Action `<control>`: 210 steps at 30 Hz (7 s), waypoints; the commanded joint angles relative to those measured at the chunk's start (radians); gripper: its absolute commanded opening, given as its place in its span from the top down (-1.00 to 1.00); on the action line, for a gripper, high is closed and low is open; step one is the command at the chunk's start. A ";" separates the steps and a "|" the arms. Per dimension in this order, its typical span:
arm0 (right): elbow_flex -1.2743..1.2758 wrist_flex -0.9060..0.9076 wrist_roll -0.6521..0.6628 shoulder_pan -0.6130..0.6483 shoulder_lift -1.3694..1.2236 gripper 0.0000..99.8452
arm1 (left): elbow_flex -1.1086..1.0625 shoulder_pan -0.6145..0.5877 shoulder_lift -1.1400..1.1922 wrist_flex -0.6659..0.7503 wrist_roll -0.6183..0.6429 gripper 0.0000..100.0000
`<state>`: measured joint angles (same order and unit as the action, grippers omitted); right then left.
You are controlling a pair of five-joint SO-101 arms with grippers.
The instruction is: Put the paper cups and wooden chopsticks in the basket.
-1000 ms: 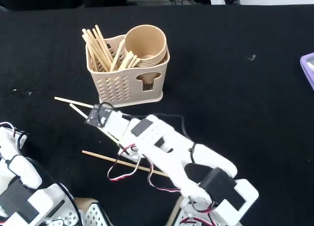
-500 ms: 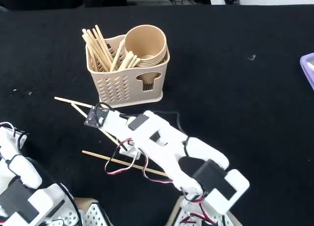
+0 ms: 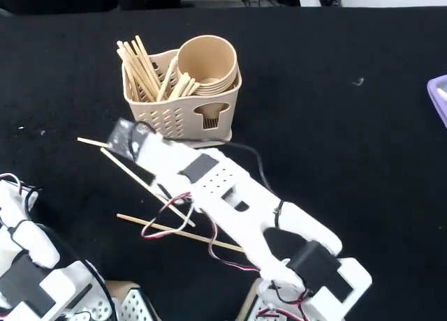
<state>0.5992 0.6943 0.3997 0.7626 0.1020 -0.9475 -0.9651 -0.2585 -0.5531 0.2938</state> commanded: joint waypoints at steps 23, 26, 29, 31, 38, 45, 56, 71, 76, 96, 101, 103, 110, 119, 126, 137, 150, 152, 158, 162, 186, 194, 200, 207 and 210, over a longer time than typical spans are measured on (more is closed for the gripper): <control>0.056 -0.041 -0.135 0.110 -0.143 0.50 | 0.056 0.004 -0.017 0.002 0.009 0.62; 0.056 -0.049 -0.089 0.074 -0.151 0.50 | 0.056 0.002 -0.017 0.002 0.009 0.62; 0.039 -0.048 -0.074 0.046 -0.170 0.50 | 0.056 0.004 -0.017 0.002 0.008 0.62; 0.031 -0.044 -0.069 0.046 -0.183 0.50 | 0.056 0.004 -0.017 0.002 0.008 0.62; 0.031 -0.040 -0.071 0.048 -0.188 0.96 | 0.056 0.001 -0.017 0.002 0.008 0.62; 0.030 0.015 -0.071 0.049 -0.185 0.98 | 0.056 0.001 -0.017 0.002 0.009 0.62; 0.005 0.038 -0.075 0.048 -0.191 0.87 | 0.056 -0.001 -0.017 0.002 0.009 0.62; -0.143 0.221 -0.069 0.094 -0.329 0.93 | 0.056 -0.001 -0.017 0.002 0.009 0.62; -0.119 0.215 -0.071 0.092 -0.291 0.98 | 0.056 -0.001 -0.017 0.002 0.009 0.62; -0.077 0.351 -0.078 -0.034 0.552 0.98 | 0.056 0.001 -0.017 0.002 0.009 0.62; -0.259 0.330 -0.080 -0.031 0.705 0.98 | 0.056 -0.001 -0.017 0.002 0.009 0.62; -0.308 0.267 -0.081 -0.031 0.733 0.98 | 0.056 -0.001 -0.017 0.002 0.009 0.62; -0.242 -0.199 -0.387 -0.040 0.634 0.98 | 0.056 -0.001 -0.017 0.002 0.009 0.62; -0.180 -0.726 -0.417 -0.129 0.329 0.98 | 0.056 0.001 -0.017 0.002 0.006 0.62; -0.239 -0.766 -0.422 -0.189 0.183 0.98 | 0.056 0.001 -0.017 0.002 0.006 0.61; -0.085 -0.756 -0.423 -0.187 0.255 0.98 | 0.056 0.001 -0.017 0.002 0.006 0.61; 0.070 -0.761 -0.422 -0.186 0.361 0.98 | 0.056 -0.001 -0.017 0.002 0.006 0.61; 0.062 -0.763 -0.422 -0.187 0.363 0.98 | 0.056 -0.001 -0.017 0.002 0.006 0.61; 0.039 -0.763 -0.423 -0.186 0.366 0.98 | 0.056 0.001 -0.017 0.002 0.006 0.61; 0.068 -0.756 -0.422 -0.186 0.366 0.98 | 0.056 -0.001 -0.017 0.002 0.006 0.61; -0.205 0.261 -0.327 -0.184 0.742 0.69 | 0.321 0.008 -0.005 -0.327 -0.126 0.61; -0.007 0.624 -0.201 -0.184 0.970 0.69 | 0.763 0.117 0.055 -0.620 -0.275 0.61; 0.417 0.505 -0.163 -0.078 1.175 0.69 | 1.342 0.283 0.420 -0.770 -0.276 0.61; 0.826 0.288 -0.160 -0.011 1.392 0.69 | 2.195 0.380 1.079 -0.858 -0.279 0.61; 0.877 0.292 -0.161 -0.011 1.454 0.69 | 2.519 0.403 1.327 -0.848 -0.279 0.61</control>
<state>1.4461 1.0196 0.2309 0.7411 1.4968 1.0257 -0.6030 0.7756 -1.4016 0.0222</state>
